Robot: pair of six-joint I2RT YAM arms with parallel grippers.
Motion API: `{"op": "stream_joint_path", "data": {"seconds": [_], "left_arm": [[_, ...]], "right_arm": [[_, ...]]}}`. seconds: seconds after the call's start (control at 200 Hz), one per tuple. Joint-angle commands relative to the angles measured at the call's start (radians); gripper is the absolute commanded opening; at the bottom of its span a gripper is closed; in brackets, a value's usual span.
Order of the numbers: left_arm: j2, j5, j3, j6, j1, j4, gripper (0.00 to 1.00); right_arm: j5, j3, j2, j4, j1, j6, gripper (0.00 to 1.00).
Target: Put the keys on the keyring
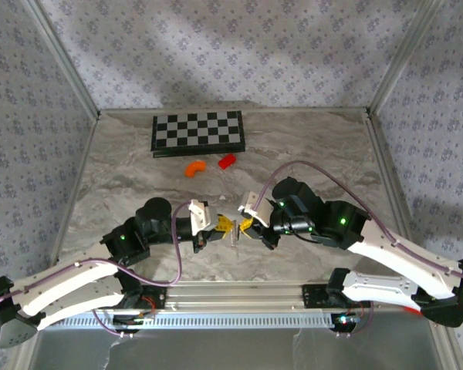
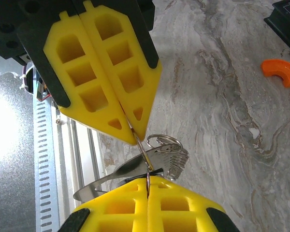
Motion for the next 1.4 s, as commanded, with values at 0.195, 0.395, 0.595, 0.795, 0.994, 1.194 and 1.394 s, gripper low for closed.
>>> {"op": "stream_joint_path", "data": {"seconds": [0.195,0.395,0.595,0.795,0.994,1.194,1.394], "left_arm": [[-0.021,0.001,0.001,0.013,-0.011,0.029,0.00],[-0.024,-0.003,0.000,0.013,-0.011,0.029,0.00],[-0.016,0.006,0.002,0.012,-0.010,0.029,0.00],[-0.025,0.000,0.001,0.013,-0.012,0.026,0.00],[-0.017,0.003,0.007,0.015,-0.012,0.024,0.00],[-0.019,0.004,0.008,0.018,-0.012,0.022,0.00],[-0.017,0.005,0.012,0.016,-0.012,0.015,0.00]], "right_arm": [[0.011,0.036,0.010,-0.022,0.011,0.005,0.00],[0.016,0.035,0.008,-0.025,0.012,0.007,0.00],[0.019,0.030,0.001,-0.021,0.011,0.009,0.00],[0.022,0.030,0.003,-0.023,0.012,0.009,0.00],[0.020,0.035,0.008,-0.027,0.012,0.006,0.00],[0.028,0.040,0.007,-0.037,0.011,0.005,0.00],[0.024,0.044,0.009,-0.035,0.011,-0.004,0.00]]}}
